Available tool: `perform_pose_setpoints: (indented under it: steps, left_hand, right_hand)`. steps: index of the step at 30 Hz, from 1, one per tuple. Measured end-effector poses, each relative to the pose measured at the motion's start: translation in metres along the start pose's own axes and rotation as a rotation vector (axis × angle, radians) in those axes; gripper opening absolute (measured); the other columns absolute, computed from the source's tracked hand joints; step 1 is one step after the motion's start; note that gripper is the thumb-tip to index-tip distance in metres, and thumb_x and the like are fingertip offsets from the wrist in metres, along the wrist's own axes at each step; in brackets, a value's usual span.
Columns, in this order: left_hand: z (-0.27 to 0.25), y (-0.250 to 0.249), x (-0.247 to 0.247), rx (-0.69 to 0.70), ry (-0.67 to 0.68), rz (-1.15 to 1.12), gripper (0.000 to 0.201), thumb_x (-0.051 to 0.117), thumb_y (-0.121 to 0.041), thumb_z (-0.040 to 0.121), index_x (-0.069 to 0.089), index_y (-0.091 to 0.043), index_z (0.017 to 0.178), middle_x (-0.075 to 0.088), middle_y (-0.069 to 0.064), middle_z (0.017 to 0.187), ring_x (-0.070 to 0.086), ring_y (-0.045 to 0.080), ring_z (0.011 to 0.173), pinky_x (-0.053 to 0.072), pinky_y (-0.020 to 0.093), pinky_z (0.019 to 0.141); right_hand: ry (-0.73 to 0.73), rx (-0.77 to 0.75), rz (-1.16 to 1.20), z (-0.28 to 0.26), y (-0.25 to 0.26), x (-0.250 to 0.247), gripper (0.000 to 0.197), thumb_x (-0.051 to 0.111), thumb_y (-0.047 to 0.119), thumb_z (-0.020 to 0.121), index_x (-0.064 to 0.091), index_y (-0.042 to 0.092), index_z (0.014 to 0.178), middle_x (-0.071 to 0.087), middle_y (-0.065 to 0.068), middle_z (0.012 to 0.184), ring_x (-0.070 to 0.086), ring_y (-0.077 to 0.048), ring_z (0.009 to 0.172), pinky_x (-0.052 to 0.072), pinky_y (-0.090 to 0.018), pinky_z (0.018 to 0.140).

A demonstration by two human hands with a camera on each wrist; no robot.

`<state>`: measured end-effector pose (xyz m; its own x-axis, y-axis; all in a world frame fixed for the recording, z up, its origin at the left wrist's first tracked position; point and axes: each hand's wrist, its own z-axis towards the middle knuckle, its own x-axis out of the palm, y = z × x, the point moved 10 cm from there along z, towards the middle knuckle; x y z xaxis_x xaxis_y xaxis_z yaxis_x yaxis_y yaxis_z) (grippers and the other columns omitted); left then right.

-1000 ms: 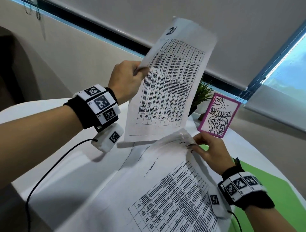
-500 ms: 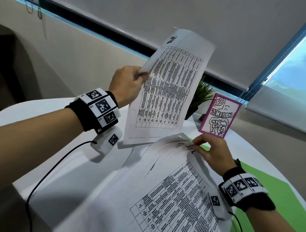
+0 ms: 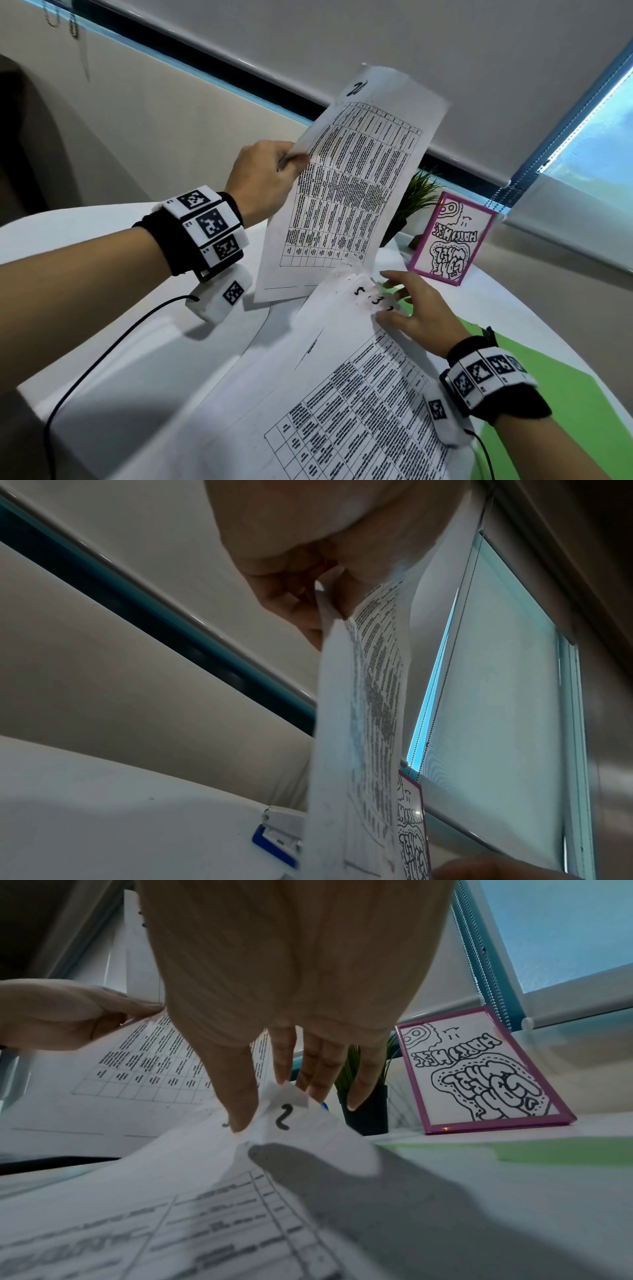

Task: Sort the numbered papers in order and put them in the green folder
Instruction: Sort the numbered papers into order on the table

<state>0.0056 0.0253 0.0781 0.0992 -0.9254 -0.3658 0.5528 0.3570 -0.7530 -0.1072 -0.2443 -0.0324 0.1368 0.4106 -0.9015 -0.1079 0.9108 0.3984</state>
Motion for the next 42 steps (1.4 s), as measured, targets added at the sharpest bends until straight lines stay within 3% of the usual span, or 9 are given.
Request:
perform_pose_setpoints:
  steps: [4, 10, 16, 21, 27, 31, 36, 39, 42]
  left_hand:
    - [0.001, 0.006, 0.001, -0.028, -0.003, -0.030, 0.044, 0.057, -0.027, 0.094, 0.038, -0.017, 0.055, 0.032, -0.006, 0.054, 0.029, 0.014, 0.055, 0.025, 0.031, 0.053]
    - [0.001, 0.009, 0.000, -0.039, -0.001, -0.009, 0.044, 0.057, -0.027, 0.094, 0.038, -0.015, 0.057, 0.033, -0.004, 0.055, 0.029, 0.014, 0.054, 0.024, 0.031, 0.053]
    - [0.003, 0.013, -0.005, -0.040, -0.016, -0.012, 0.037, 0.056, -0.028, 0.095, 0.047, -0.011, 0.063, 0.038, 0.003, 0.061, 0.034, 0.017, 0.059, 0.027, 0.030, 0.056]
    - [0.005, 0.016, -0.007, -0.042, -0.027, -0.039, 0.035, 0.056, -0.029, 0.095, 0.058, -0.002, 0.073, 0.045, 0.005, 0.066, 0.040, 0.017, 0.062, 0.032, 0.030, 0.059]
    - [0.007, 0.016, -0.015, -0.039, -0.051, -0.055, 0.035, 0.055, -0.030, 0.095, 0.054, -0.008, 0.068, 0.047, 0.004, 0.064, 0.040, 0.016, 0.059, 0.034, 0.028, 0.056]
    - [0.012, 0.005, -0.037, -0.031, -0.171, -0.111, 0.027, 0.054, -0.032, 0.098, 0.057, -0.026, 0.072, 0.046, -0.012, 0.057, 0.035, 0.006, 0.050, 0.028, 0.020, 0.045]
    - [0.025, 0.001, -0.067, -0.018, -0.354, -0.218, 0.036, 0.053, -0.039, 0.094, 0.066, -0.005, 0.091, 0.057, 0.005, 0.073, 0.045, 0.015, 0.066, 0.042, 0.035, 0.059]
    - [0.027, -0.008, -0.059, 0.017, -0.300, -0.240, 0.035, 0.053, -0.038, 0.096, 0.067, -0.006, 0.094, 0.059, 0.003, 0.071, 0.045, 0.014, 0.062, 0.043, 0.035, 0.056]
    - [0.017, -0.007, -0.030, 0.001, -0.183, -0.191, 0.031, 0.053, -0.036, 0.096, 0.061, -0.015, 0.074, 0.049, 0.004, 0.060, 0.040, 0.015, 0.057, 0.035, 0.032, 0.052]
  right_hand:
    - [0.152, 0.132, 0.051, 0.005, -0.006, 0.014, 0.066, 0.081, 0.038, 0.076, 0.049, 0.028, 0.134, 0.055, 0.009, 0.117, 0.055, -0.009, 0.106, 0.041, -0.011, 0.082]
    - [0.258, 0.265, 0.023, 0.012, -0.013, 0.025, 0.069, 0.081, 0.040, 0.075, 0.047, 0.021, 0.133, 0.052, 0.002, 0.120, 0.051, -0.017, 0.110, 0.040, -0.029, 0.093]
    - [0.223, 0.209, -0.008, 0.017, -0.014, 0.019, 0.040, 0.084, 0.033, 0.072, 0.058, 0.014, 0.097, 0.051, -0.004, 0.104, 0.050, -0.023, 0.098, 0.044, -0.035, 0.081]
    - [0.205, 0.174, 0.215, 0.010, -0.007, 0.018, 0.035, 0.082, 0.008, 0.072, 0.055, 0.005, 0.093, 0.069, -0.013, 0.089, 0.066, -0.025, 0.077, 0.051, -0.027, 0.064]
    - [0.151, 0.136, 0.511, -0.001, -0.001, 0.004, 0.059, 0.082, -0.007, 0.069, 0.054, 0.014, 0.118, 0.072, -0.016, 0.099, 0.071, -0.029, 0.088, 0.058, -0.035, 0.081]
    - [0.164, 0.012, 0.419, -0.010, 0.005, -0.001, 0.018, 0.080, -0.005, 0.073, 0.074, 0.008, 0.085, 0.069, -0.011, 0.088, 0.066, -0.028, 0.082, 0.052, -0.039, 0.075]
    - [0.141, -0.048, 0.456, -0.015, 0.013, -0.004, 0.017, 0.079, -0.012, 0.069, 0.074, 0.004, 0.073, 0.068, -0.009, 0.096, 0.066, -0.024, 0.093, 0.053, -0.031, 0.086]
    - [0.121, -0.075, 0.432, -0.017, 0.019, -0.008, 0.012, 0.078, -0.011, 0.072, 0.073, 0.000, 0.075, 0.072, -0.008, 0.093, 0.069, -0.020, 0.090, 0.054, -0.025, 0.082]
    - [0.113, -0.070, 0.419, -0.021, 0.025, -0.014, 0.008, 0.077, -0.007, 0.075, 0.074, 0.000, 0.078, 0.075, -0.009, 0.087, 0.070, -0.017, 0.082, 0.053, -0.021, 0.076]
